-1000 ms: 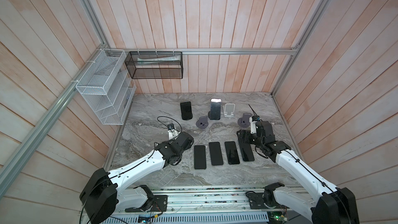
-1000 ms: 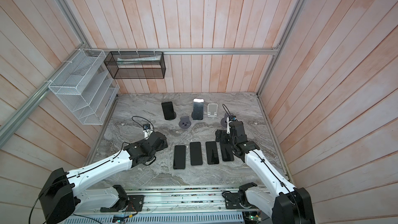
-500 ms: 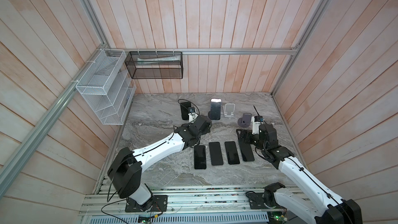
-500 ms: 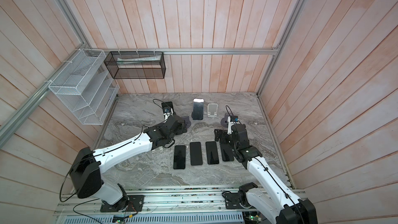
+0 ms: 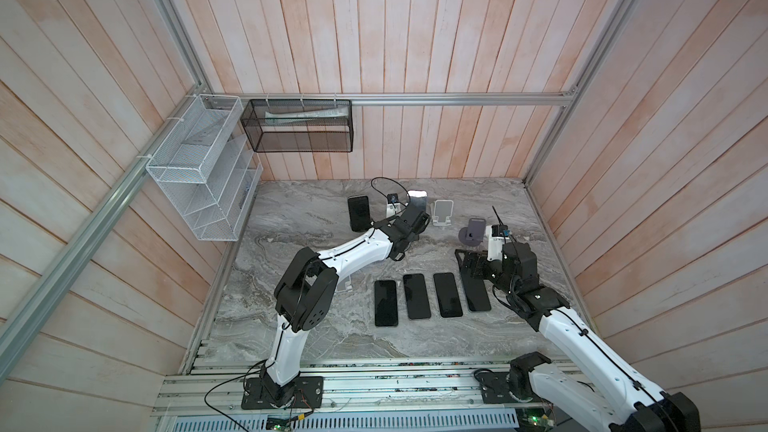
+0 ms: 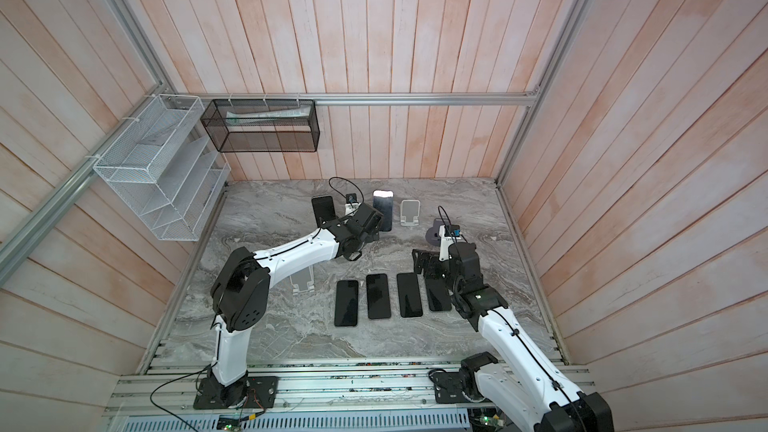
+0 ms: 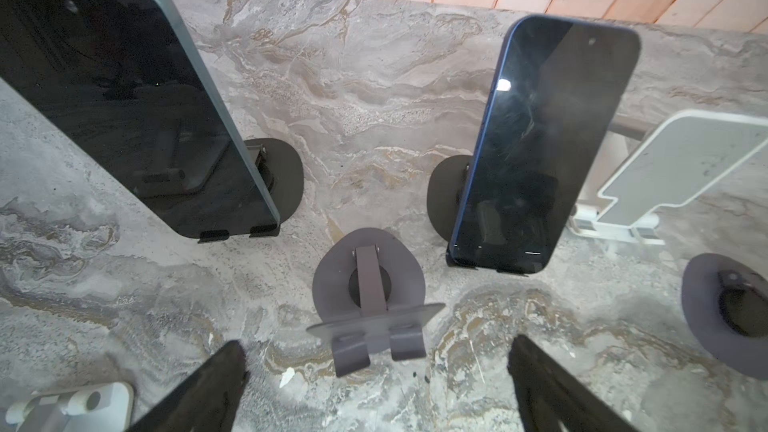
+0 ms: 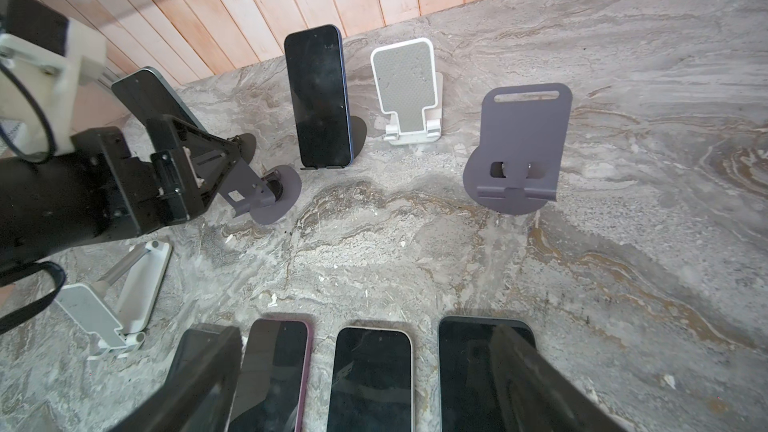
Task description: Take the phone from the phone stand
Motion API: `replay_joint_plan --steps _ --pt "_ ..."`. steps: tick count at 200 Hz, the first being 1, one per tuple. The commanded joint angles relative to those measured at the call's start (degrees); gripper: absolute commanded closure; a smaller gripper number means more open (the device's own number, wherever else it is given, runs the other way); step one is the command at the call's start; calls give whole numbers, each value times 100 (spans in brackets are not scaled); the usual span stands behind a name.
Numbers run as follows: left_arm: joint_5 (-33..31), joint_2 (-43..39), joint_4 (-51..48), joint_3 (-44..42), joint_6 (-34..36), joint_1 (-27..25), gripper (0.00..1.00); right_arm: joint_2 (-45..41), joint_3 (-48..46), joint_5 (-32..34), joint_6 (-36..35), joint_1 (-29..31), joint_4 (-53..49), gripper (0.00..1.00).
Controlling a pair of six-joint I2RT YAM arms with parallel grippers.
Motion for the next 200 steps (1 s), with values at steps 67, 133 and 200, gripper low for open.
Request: replay_joint_plan --steps 67,133,200 --pt "-471 609 910 93 551 92 15 -12 -78 -116 11 -22 156 6" --pt "-419 763 1107 0 430 123 38 136 -113 -144 -16 6 160 7" --pt "-420 283 1486 -618 786 127 52 111 -113 -44 -59 62 169 8"
